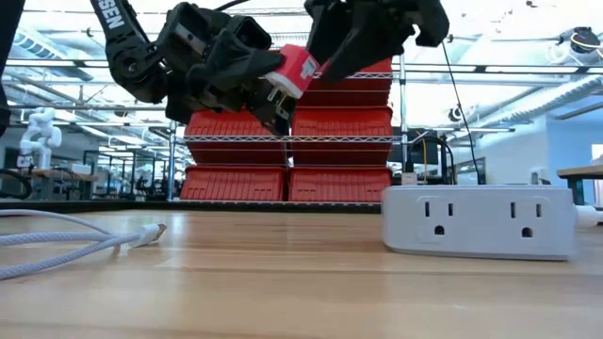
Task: Insert USB
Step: Insert the orange charger adapter into the bottom right white square outlet extension
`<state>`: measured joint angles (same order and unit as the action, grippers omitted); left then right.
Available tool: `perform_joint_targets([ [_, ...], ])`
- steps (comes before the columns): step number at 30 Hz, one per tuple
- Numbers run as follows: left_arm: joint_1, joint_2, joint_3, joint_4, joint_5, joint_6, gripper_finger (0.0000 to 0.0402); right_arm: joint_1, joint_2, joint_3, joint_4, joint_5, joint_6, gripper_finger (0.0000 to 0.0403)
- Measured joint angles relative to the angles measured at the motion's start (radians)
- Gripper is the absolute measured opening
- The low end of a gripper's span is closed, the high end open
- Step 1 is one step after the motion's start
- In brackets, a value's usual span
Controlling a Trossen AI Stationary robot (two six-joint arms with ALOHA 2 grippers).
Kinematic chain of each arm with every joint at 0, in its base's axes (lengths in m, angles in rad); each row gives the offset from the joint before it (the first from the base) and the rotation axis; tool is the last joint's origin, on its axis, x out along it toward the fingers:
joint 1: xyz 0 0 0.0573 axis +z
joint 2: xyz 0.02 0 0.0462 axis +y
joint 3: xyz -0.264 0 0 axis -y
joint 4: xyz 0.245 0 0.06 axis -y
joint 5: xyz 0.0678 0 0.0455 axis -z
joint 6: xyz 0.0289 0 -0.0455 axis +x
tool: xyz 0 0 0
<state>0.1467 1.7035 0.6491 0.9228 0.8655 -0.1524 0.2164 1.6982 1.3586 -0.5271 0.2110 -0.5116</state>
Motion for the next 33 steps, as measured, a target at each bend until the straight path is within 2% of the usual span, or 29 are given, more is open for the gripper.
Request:
perform_joint_targets([
  [20,0.010,0.000,0.000,-0.030,-0.006,0.001,0.0146,0.001,0.070,0.045,0.061,-0.059,-0.023,0.0200],
  [23,0.010,0.000,0.000,-0.036,-0.005,0.002,0.0146,0.001,0.071,0.045,0.068,-0.059,-0.023,0.0177],
  [27,0.010,0.000,0.000,-0.046,0.004,-0.002,0.0146,0.003,0.071,0.045,0.074,-0.062,-0.025,0.0120],
  [33,0.010,0.000,0.000,-0.046,0.006,-0.003,0.0146,0.003,0.071,0.045,0.083,-0.064,-0.013,0.0120],
])
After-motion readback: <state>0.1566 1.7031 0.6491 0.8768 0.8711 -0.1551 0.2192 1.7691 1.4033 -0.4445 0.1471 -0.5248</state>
